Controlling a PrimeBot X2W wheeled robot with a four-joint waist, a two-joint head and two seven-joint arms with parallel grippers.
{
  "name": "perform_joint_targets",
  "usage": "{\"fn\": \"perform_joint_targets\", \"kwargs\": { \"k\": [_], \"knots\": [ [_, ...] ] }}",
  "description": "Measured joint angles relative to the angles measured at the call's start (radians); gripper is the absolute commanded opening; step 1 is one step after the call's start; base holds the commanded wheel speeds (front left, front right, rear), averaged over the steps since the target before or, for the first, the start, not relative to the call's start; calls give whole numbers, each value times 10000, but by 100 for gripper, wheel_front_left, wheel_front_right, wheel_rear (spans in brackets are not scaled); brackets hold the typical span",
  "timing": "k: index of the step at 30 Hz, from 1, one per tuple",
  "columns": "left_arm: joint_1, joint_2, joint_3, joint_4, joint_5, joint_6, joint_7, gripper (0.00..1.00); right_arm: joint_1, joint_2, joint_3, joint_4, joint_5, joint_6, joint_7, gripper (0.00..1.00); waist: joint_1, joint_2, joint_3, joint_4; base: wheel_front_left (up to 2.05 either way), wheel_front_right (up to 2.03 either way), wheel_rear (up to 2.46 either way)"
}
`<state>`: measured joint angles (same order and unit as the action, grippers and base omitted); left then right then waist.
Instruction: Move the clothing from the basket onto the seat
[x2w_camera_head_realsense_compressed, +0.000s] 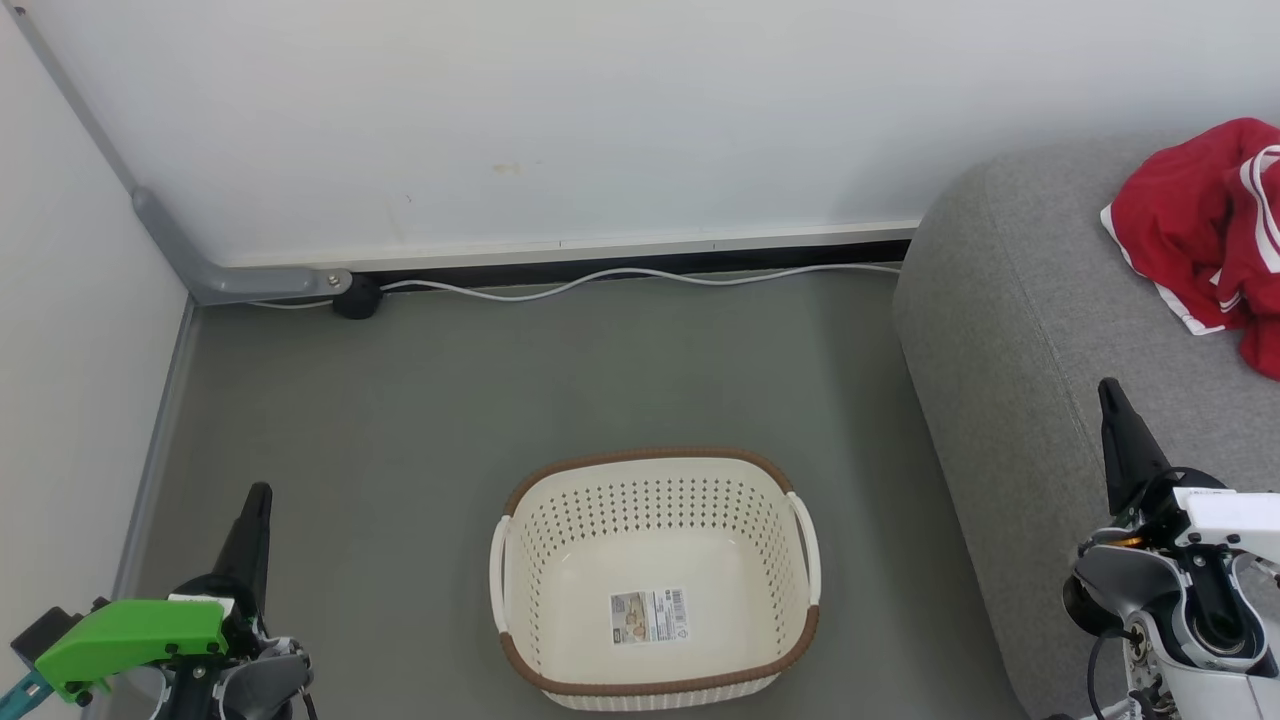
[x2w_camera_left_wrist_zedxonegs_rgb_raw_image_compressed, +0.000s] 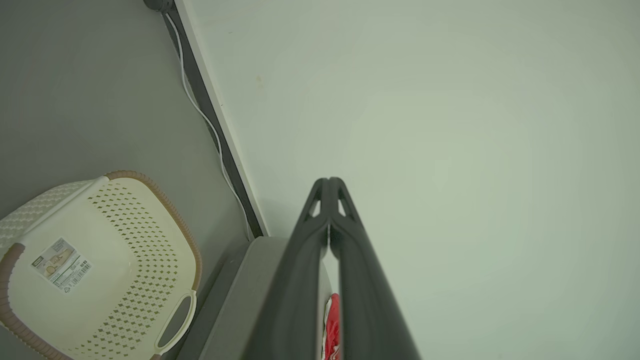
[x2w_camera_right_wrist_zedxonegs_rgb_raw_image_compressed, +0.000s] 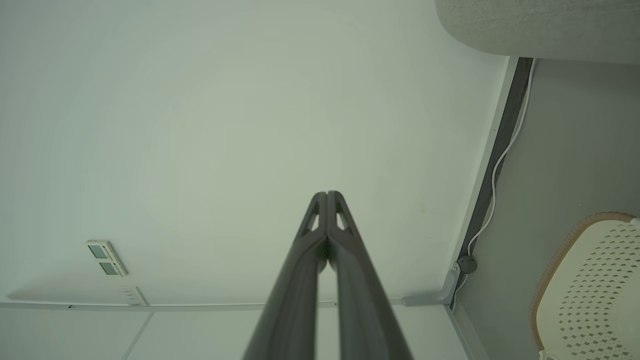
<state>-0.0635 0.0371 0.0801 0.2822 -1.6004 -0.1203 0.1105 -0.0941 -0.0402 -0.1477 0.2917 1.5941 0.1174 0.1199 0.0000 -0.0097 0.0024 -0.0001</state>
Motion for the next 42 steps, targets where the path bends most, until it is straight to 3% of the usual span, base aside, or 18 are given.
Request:
{"fn": "perform_joint_targets", "kwargs": {
  "k": [42],
  "knots": [
    [0, 0, 4, -2, 2, 0, 0, 0, 14, 2, 33, -65, 2, 0, -17, 0, 0, 0, 3, 1, 0, 0, 0]
  ]
}}
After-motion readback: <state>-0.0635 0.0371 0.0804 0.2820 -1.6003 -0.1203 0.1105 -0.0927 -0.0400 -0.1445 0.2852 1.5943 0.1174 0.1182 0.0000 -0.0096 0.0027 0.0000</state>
